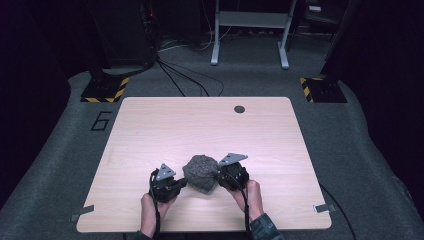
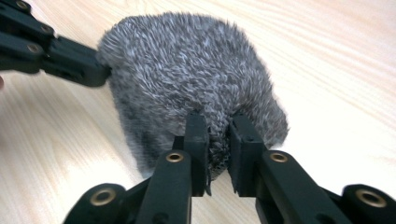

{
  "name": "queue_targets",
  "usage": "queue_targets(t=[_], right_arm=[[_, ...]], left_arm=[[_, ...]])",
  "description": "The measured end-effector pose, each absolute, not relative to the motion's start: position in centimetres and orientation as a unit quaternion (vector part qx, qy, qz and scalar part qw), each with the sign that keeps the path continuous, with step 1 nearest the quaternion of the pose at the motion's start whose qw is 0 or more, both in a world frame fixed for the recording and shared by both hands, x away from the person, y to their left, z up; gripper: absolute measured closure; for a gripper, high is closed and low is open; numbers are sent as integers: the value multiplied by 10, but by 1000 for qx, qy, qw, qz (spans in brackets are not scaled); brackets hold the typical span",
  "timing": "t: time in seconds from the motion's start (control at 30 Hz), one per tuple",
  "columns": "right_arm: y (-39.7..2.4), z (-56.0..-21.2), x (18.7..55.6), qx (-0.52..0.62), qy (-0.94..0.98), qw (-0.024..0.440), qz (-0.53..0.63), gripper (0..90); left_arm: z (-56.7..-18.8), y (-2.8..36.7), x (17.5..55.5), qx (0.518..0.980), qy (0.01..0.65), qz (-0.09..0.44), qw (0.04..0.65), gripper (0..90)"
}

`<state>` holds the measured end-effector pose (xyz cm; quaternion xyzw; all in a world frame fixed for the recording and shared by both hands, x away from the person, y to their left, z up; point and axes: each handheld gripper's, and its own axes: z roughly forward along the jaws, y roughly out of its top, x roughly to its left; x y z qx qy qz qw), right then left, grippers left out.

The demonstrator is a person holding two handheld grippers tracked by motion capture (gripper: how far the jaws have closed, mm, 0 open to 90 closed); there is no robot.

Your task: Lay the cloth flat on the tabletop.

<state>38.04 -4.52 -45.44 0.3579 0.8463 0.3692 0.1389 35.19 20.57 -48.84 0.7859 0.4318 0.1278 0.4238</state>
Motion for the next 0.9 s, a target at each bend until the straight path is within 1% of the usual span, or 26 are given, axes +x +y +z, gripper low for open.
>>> queue_targets(t=[0.03,0.17,0.27,0.37,0.47,0.5,0.57,0.6,0.63,0.7,0.73,0.8,0.9], right_arm=[[-47,-457,382,355,848,132,371,812],[-45,-461,382,353,852,131,363,823],[-45,-453,377,347,851,135,370,823],[-45,-435,369,337,844,144,390,823],[-45,-413,364,323,837,162,410,822],[-45,-405,363,322,833,168,417,822],[-46,-390,364,316,826,165,436,821],[-46,-385,364,318,821,160,446,821],[-47,-383,365,319,820,156,449,821],[-46,-385,368,329,814,151,453,821],[-46,-388,371,332,814,145,453,821],[-42,-397,375,344,815,134,447,822],[-36,-411,379,346,824,118,432,822]], left_arm=[[-488,207,352,786,433,131,422,882],[-483,211,353,795,422,142,413,882],[-472,213,352,794,415,147,420,881],[-453,217,351,793,401,159,429,881],[-427,220,353,792,385,182,438,878],[-416,220,354,789,380,190,443,874],[-402,223,356,790,374,197,444,849],[-399,223,359,787,377,198,446,796],[-398,223,361,786,382,196,444,703],[-404,222,364,784,393,186,442,552],[-410,220,364,783,397,185,442,502],[-423,211,360,789,394,174,437,425],[-438,194,354,804,374,167,431,362]])
